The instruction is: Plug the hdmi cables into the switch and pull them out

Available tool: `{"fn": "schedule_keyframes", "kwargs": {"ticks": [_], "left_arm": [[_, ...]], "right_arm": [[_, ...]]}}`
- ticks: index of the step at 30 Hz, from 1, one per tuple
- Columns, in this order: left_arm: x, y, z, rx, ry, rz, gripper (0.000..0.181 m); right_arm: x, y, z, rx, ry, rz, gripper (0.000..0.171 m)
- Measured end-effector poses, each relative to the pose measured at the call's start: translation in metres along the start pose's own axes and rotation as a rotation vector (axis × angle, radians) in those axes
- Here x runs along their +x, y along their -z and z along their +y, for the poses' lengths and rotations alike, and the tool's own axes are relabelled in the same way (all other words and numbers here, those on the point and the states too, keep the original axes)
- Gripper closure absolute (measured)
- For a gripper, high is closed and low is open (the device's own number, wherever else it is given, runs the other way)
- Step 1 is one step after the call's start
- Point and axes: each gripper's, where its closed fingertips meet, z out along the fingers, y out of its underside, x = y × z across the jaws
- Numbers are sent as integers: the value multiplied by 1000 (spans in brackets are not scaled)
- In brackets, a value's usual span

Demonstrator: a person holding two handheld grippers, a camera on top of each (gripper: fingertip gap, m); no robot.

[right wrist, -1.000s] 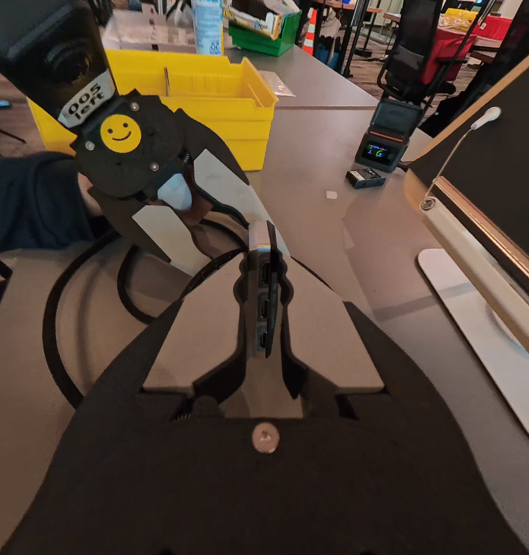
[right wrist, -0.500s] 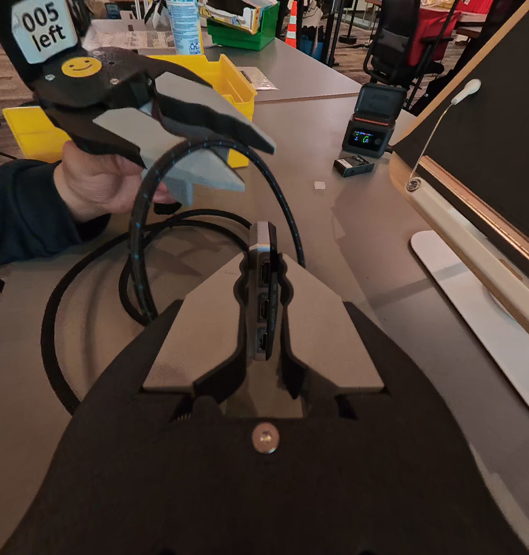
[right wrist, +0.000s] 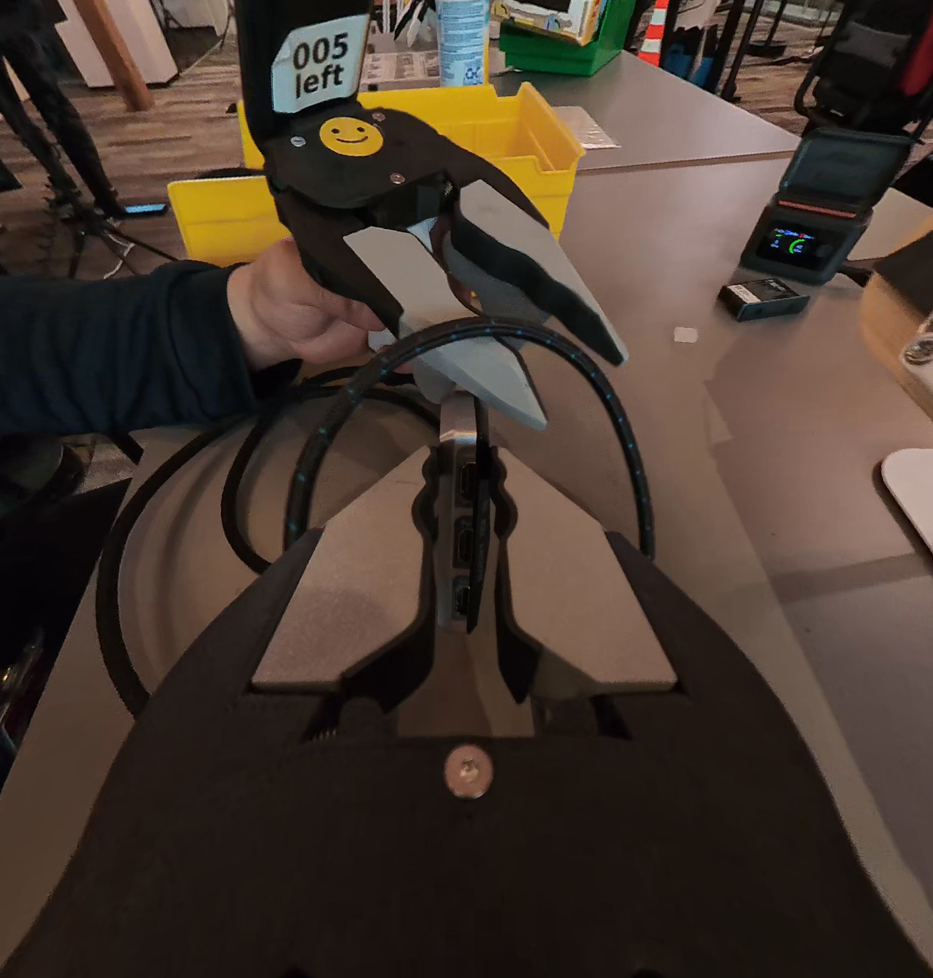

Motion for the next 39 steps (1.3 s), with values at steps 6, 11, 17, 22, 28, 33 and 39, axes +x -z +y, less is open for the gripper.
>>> {"fn": "schedule_keyframes", "kwargs": {"ticks": [6, 11, 17, 22, 28, 33, 39], "left_arm": [[-15, 4, 0, 15, 93, -34, 138], [-9, 9, -13, 63, 14, -55, 167], [14, -1, -41, -17, -73, 42, 181], [34, -6, -84, -234, -50, 189, 128], [31, 18, -71, -219, -203, 201, 117], [23, 15, -12, -236, -166, 213, 109], [51, -2, 19, -192, -190, 340, 126]], "right_arm": [[8, 9, -8, 65, -69, 3, 155], [6, 1, 2, -3, -61, 3, 155], [-9, -13, -2, -1, -23, -41, 155], [-8, -9, -6, 45, -55, -63, 155], [5, 10, -22, 141, -92, -15, 155], [12, 24, -30, 188, -97, 15, 155], [12, 19, -22, 142, -109, -1, 155]]}}
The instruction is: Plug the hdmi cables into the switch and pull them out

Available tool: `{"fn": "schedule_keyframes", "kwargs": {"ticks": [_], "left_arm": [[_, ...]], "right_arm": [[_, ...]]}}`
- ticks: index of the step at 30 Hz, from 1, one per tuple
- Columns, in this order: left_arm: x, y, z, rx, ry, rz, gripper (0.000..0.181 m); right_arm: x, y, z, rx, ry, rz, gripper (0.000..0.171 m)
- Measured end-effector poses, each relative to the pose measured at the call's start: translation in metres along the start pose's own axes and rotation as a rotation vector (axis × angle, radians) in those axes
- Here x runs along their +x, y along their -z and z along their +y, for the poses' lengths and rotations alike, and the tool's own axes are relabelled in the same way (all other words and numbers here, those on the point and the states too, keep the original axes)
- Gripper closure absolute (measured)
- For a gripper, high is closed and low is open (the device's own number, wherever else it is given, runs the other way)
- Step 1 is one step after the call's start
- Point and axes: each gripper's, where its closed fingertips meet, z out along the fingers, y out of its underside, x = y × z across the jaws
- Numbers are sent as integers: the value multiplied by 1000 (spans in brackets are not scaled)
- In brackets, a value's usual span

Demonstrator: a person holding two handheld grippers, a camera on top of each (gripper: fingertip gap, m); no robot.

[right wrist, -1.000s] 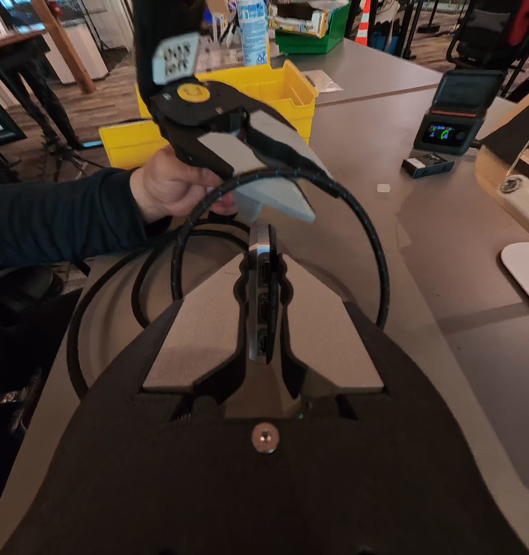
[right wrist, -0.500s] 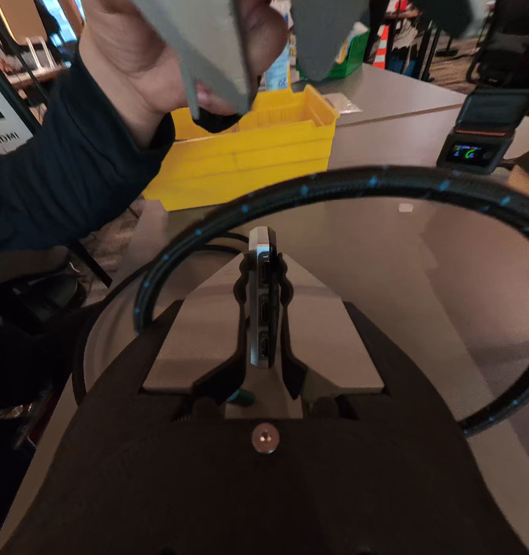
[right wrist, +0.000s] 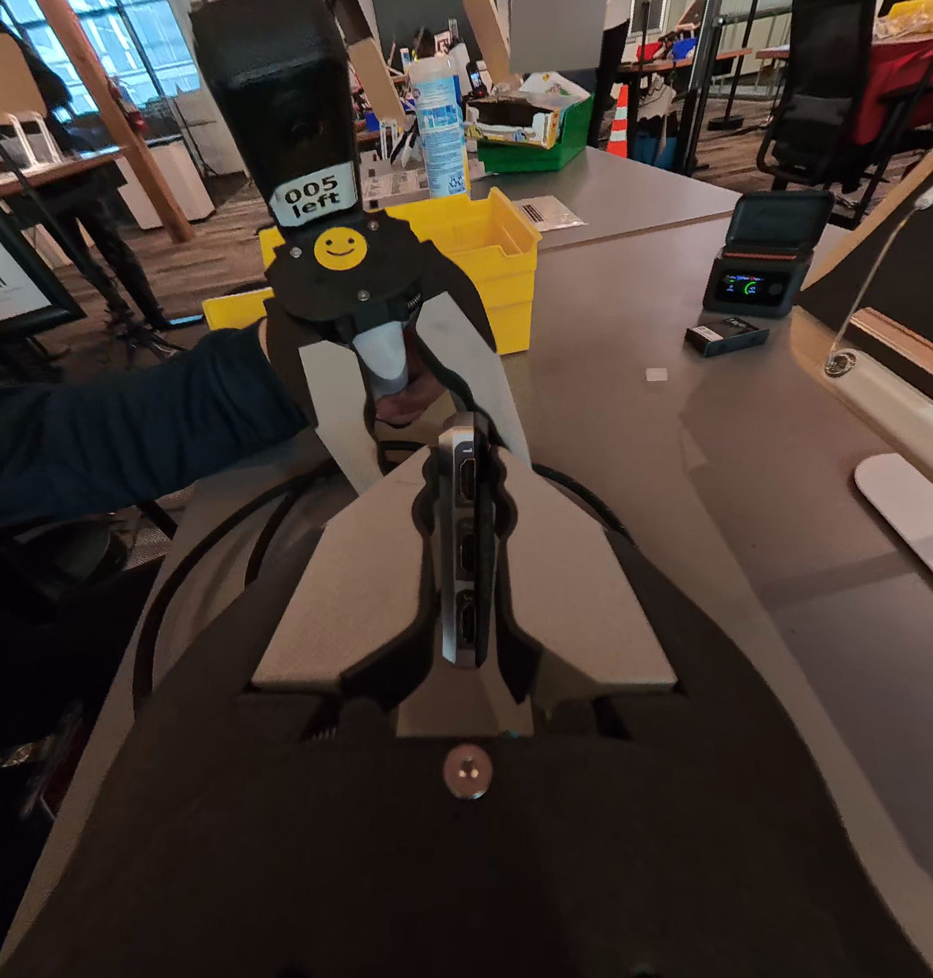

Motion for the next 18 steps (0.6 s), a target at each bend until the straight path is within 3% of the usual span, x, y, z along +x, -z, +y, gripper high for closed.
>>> {"fn": "schedule_keyframes", "kwargs": {"ticks": [6, 11, 18], "left_arm": [[6, -11, 9, -55, -139, -29, 151], [-8, -3, 14, -77, -230, -151, 158], [-45, 16, 6, -6, -169, -352, 162]], "right_arm": [[-17, -6, 8, -38, 3, -110, 153], [-10, -7, 10, -65, 31, -50, 150], [-2, 4, 13, -109, 71, 21, 152]]}}
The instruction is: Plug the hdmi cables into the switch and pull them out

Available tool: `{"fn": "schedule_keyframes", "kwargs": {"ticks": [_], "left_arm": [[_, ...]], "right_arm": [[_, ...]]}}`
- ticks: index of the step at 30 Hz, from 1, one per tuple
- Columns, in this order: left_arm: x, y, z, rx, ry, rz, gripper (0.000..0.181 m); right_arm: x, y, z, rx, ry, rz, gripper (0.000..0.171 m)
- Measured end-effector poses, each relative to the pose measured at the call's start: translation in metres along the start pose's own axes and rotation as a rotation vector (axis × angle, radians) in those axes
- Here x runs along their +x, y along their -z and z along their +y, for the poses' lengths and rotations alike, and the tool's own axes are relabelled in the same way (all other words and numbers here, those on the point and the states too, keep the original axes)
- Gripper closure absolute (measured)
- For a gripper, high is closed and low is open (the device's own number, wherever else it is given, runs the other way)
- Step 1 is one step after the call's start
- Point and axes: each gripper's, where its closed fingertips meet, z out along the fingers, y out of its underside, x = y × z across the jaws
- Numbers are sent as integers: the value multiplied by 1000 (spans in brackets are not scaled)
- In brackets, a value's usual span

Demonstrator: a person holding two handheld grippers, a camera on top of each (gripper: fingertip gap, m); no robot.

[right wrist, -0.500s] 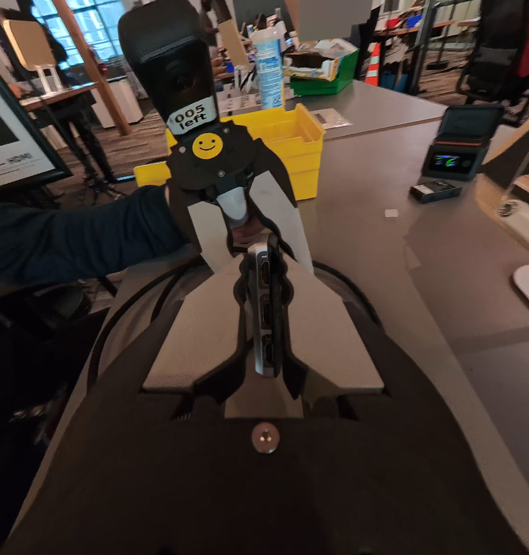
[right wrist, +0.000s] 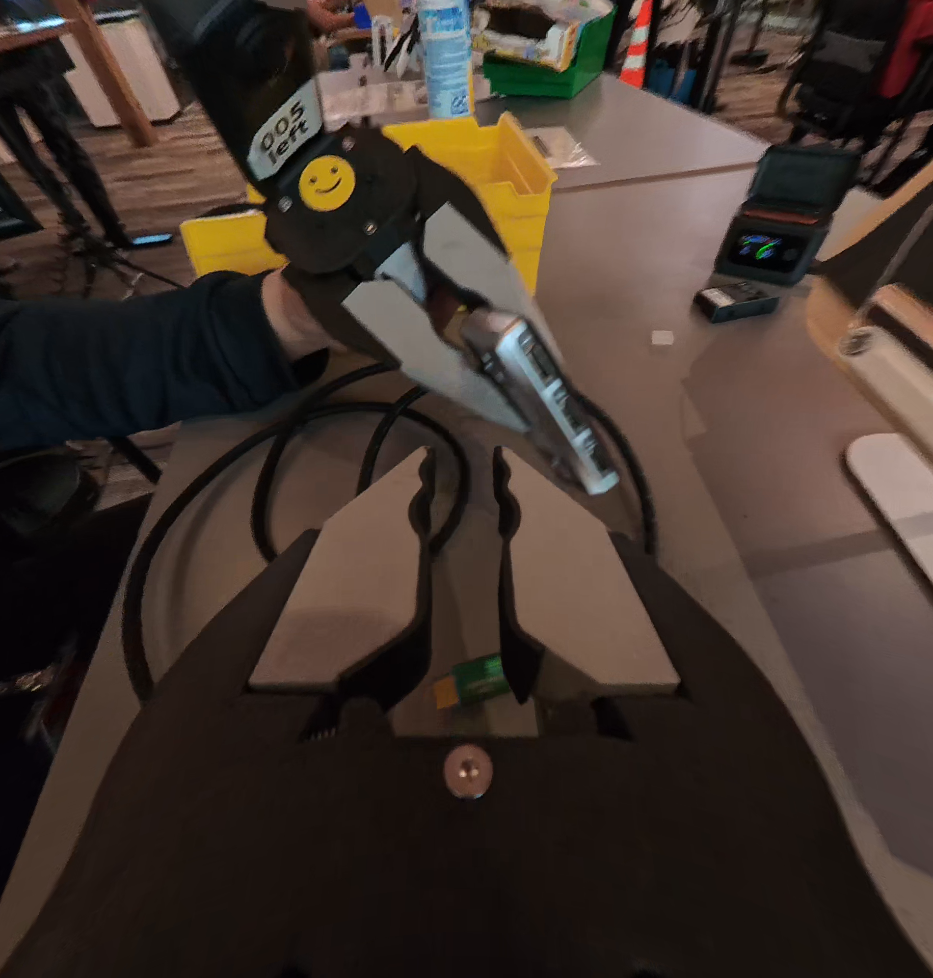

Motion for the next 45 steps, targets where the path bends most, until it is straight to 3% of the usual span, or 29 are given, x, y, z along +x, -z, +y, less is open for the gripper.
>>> {"fn": "schedule_keyframes", "kwargs": {"ticks": [6, 10, 15, 18, 19, 20, 22, 26, 30, 32, 34, 40, 45], "left_arm": [[-6, 3, -3, 31, 24, -25, 162], [-2, 5, -8, 60, 20, -5, 162], [-2, 5, -10, 69, 13, -11, 163], [2, 7, -14, 93, 4, 7, 162], [3, 9, -16, 105, 0, 11, 163], [4, 10, -19, 120, 0, 17, 163], [5, 13, -23, 148, 11, 34, 162], [11, 12, -21, 146, 22, 78, 162], [32, 9, -23, 148, -22, 166, 162], [43, 11, -30, 182, -44, 208, 161], [52, 17, -39, 223, -44, 264, 161], [42, 39, -60, 383, 150, 353, 155], [-1, 66, -71, 540, 281, 239, 157]], "right_arm": [[1, -18, 25, -136, 4, 11, 141], [44, -10, 45, -225, -64, 233, 139], [62, -13, 76, -335, -209, 274, 110], [83, -11, 95, -434, -151, 427, 117], [83, -12, 95, -428, -147, 435, 147], [82, -11, 95, -429, -163, 430, 166], [84, -6, 96, -453, -181, 445, 167], [111, 34, 55, -338, -29, 756, 169], [95, 107, -41, 122, 150, 1044, 168], [77, 130, -63, 242, 205, 1094, 167], [72, 135, -67, 258, 231, 1112, 167], [76, 88, -48, 113, 240, 948, 168], [75, 91, -51, 117, 247, 984, 168]]}}
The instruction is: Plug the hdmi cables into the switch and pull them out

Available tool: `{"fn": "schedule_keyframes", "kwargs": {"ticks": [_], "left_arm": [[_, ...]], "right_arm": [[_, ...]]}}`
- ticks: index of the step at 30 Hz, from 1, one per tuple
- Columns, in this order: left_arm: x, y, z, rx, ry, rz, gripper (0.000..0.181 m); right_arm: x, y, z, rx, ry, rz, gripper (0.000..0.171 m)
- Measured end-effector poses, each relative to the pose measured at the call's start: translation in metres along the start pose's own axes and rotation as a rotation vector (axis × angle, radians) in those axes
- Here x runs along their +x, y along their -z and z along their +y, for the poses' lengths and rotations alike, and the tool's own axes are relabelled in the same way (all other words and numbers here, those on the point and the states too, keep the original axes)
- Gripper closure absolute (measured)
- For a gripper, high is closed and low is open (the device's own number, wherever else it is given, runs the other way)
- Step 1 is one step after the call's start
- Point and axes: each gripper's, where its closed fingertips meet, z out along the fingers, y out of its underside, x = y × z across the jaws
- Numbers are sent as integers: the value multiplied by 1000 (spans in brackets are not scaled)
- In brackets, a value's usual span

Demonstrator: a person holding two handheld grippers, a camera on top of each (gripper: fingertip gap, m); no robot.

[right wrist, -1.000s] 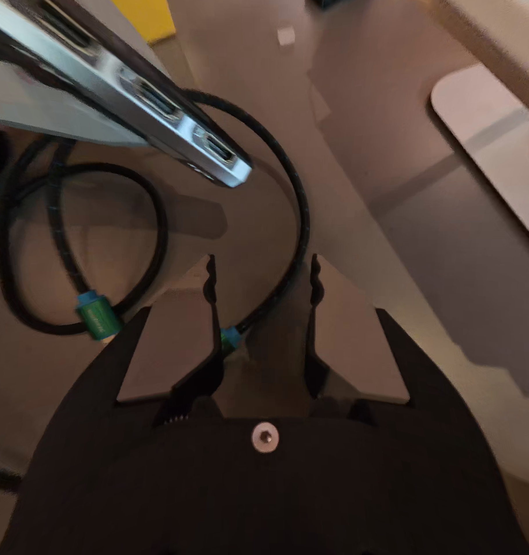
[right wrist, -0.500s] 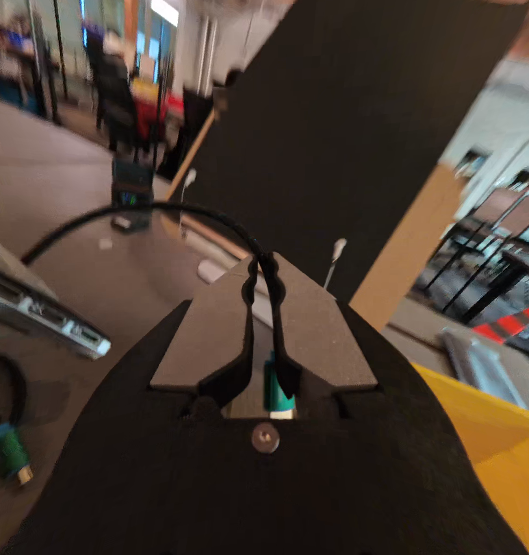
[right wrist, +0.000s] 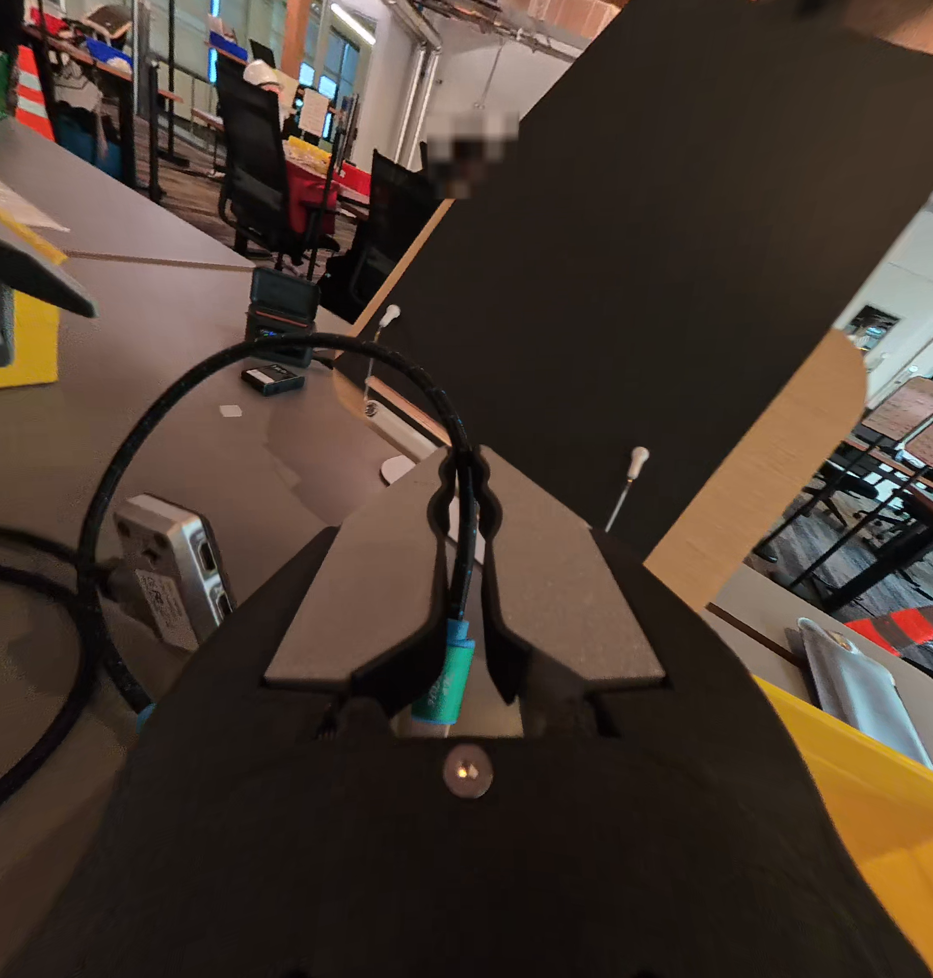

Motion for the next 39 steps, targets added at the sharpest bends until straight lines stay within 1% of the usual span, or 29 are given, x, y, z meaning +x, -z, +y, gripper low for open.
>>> {"fn": "schedule_keyframes", "kwargs": {"ticks": [3, 5, 8, 10, 13, 16, 20, 23, 24, 25, 26, 27, 29, 30, 31, 32, 33, 34, 35, 37, 39], "left_arm": [[-23, 8, 5, -3, 23, -114, 158], [-25, 7, 16, -38, 53, -118, 155], [-25, 0, 45, -183, 114, -104, 144], [-27, -2, 62, -263, 129, -107, 134], [-27, -7, 79, -333, 134, -105, 130], [-15, -19, 88, -365, 126, -51, 132], [0, -37, 100, -441, 79, -3, 129], [3, -50, 103, -462, 17, -31, 119], [2, -51, 106, -481, -7, -51, 125], [0, -52, 108, -496, -34, -77, 148], [1, -53, 107, -494, -62, -72, 159], [3, -53, 106, -486, -78, -66, 160], [3, -48, 108, -494, -64, -56, 160], [0, -46, 109, -497, -48, -68, 152], [-3, -44, 109, -496, -35, -81, 145], [-4, -42, 110, -494, -21, -80, 145], [-5, -41, 111, -493, -8, -73, 149], [-5, -40, 112, -496, -8, -72, 156], [-6, -39, 112, -498, -14, -72, 157], [-10, -38, 111, -503, -54, -99, 164], [-11, -38, 104, -476, -95, -121, 170]], "right_arm": [[17, 7, -4, 35, -57, 53, 169], [32, 16, -11, 85, -97, 106, 168], [53, 37, -28, 214, -153, 165, 168], [65, 45, -31, 244, -186, 197, 169], [73, 43, -23, 214, -234, 191, 169], [70, 34, -14, 165, -251, 165, 168], [56, 15, 4, 24, -160, 160, 168], [44, 5, 13, -43, -93, 154, 168], [44, 6, 12, -40, -81, 169, 168], [47, 9, 8, -20, -81, 193, 168], [53, 16, 1, 25, -90, 224, 168], [62, 27, -9, 89, -104, 272, 171], [84, 62, -35, 253, -97, 390, 171], [92, 78, -44, 309, -90, 432, 171], [99, 87, -47, 327, -88, 456, 171], [102, 88, -45, 313, -94, 452, 171], [101, 80, -40, 277, -104, 415, 171], [94, 67, -32, 227, -113, 346, 171], [81, 50, -23, 169, -119, 248, 171], [41, 21, -6, 64, -135, 17, 171], [4, 5, 5, -11, -126, -143, 171]]}}
